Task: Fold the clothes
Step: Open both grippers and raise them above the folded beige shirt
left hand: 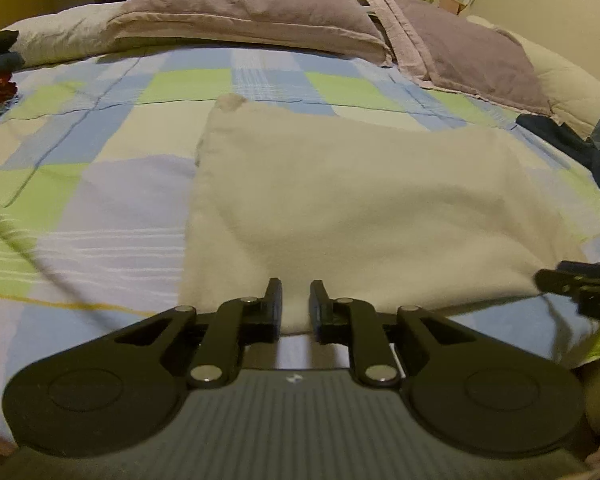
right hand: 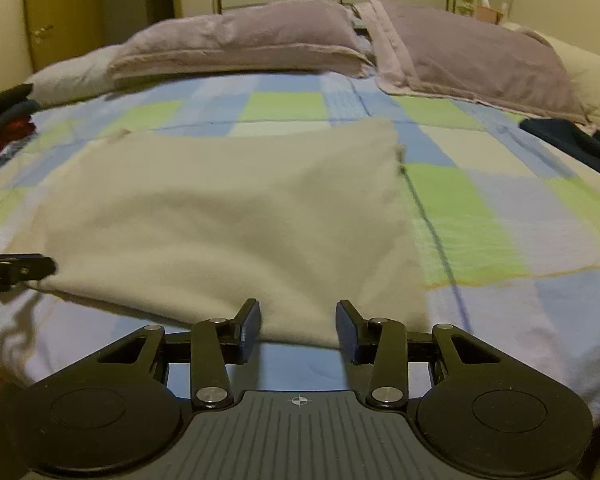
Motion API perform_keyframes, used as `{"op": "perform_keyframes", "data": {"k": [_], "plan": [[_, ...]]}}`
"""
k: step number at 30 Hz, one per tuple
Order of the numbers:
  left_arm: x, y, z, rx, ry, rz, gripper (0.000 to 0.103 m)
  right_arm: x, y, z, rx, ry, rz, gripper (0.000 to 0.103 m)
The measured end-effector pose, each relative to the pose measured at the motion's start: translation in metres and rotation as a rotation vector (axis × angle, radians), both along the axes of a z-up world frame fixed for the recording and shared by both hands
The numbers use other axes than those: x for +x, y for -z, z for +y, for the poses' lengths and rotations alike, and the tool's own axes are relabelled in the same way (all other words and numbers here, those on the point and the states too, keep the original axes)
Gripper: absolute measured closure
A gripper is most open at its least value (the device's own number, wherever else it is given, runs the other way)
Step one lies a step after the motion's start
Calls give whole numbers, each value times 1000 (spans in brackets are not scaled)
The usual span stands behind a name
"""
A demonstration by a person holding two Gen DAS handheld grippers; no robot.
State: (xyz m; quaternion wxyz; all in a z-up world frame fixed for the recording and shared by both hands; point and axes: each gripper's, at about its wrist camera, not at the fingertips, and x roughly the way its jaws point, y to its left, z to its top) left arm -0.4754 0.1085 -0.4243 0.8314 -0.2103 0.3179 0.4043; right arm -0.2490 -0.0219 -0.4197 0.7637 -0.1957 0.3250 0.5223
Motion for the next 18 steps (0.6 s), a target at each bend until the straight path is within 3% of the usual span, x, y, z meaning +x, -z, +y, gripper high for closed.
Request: {"op": "perform_keyframes", "data": {"k": [5, 13, 18], "plan": [[-18, -2, -1, -33, -45, -13, 89, 7, 1, -14, -19, 25, 24, 62], [-26, -16, -24, -54, -93, 83, 89, 14, -6, -51, -53, 179, 69, 62], [-28, -44, -47, -29, -99, 88, 79, 0, -31, -70, 16, 180, 115, 62]]}}
